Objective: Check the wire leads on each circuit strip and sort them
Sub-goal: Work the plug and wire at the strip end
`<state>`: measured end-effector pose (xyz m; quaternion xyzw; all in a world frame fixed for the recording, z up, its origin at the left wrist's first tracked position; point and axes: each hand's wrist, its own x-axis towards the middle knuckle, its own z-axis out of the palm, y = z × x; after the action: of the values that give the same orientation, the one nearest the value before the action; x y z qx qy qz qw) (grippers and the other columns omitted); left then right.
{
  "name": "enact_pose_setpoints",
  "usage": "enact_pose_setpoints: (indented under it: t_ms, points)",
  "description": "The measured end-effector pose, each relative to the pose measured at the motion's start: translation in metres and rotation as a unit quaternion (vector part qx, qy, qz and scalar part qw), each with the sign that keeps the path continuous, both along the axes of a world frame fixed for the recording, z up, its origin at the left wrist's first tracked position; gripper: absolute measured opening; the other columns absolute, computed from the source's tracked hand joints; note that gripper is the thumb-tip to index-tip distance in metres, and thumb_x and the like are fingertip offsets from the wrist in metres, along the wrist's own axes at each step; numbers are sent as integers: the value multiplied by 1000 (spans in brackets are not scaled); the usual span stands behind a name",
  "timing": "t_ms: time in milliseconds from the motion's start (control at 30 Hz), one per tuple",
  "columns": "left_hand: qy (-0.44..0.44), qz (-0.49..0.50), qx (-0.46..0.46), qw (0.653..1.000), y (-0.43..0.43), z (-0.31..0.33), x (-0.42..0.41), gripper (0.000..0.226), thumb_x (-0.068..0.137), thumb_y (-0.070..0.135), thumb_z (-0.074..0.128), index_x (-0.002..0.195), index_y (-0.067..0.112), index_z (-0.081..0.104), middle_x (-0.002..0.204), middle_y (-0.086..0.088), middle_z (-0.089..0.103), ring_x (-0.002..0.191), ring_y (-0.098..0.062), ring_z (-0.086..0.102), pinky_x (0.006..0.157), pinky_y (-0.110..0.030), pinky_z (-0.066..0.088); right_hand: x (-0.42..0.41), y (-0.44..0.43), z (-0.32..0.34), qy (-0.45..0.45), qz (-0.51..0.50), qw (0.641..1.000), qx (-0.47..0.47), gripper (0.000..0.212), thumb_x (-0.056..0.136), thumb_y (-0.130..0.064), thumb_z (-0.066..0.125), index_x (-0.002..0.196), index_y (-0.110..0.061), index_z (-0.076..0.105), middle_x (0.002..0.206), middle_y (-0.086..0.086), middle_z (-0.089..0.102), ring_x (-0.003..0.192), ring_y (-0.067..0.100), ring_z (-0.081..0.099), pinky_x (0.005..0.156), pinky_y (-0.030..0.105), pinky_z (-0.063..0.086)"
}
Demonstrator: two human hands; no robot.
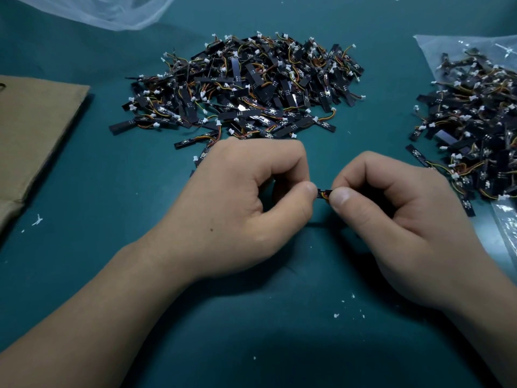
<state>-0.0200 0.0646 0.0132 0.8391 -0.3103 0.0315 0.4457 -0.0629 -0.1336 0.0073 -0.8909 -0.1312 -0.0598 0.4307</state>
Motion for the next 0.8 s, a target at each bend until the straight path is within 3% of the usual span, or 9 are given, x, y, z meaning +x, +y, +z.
enact_pose_setpoints:
  t_ms: [267,500,800]
  points:
    - [18,-15,3,1000,0,1,0,22,87,10,63,67,11,55,57,8,47,56,-6,44,55,-14,31,0,-1,0,4,7,1000,-10,18,94,-24,62,76,-23,59,61,-9,52,55,11,47,53,21,34]
    - [15,-18,17,1000,0,1,-1,20,87,12,63,68,12,58,57,6,51,58,-10,49,56,-16,33,-1,-1,1,12,6,1000,-11,21,92,-24,60,72,-23,55,59,-6,50,55,12,46,52,24,34]
    - [29,-6,-9,1000,2,1,-1,21,90,13,62,69,13,60,57,7,48,55,-10,45,55,-16,31,-2,0,1,5,-3,1000,12,20,95,-25,62,75,-23,58,60,-7,52,53,8,45,52,18,34]
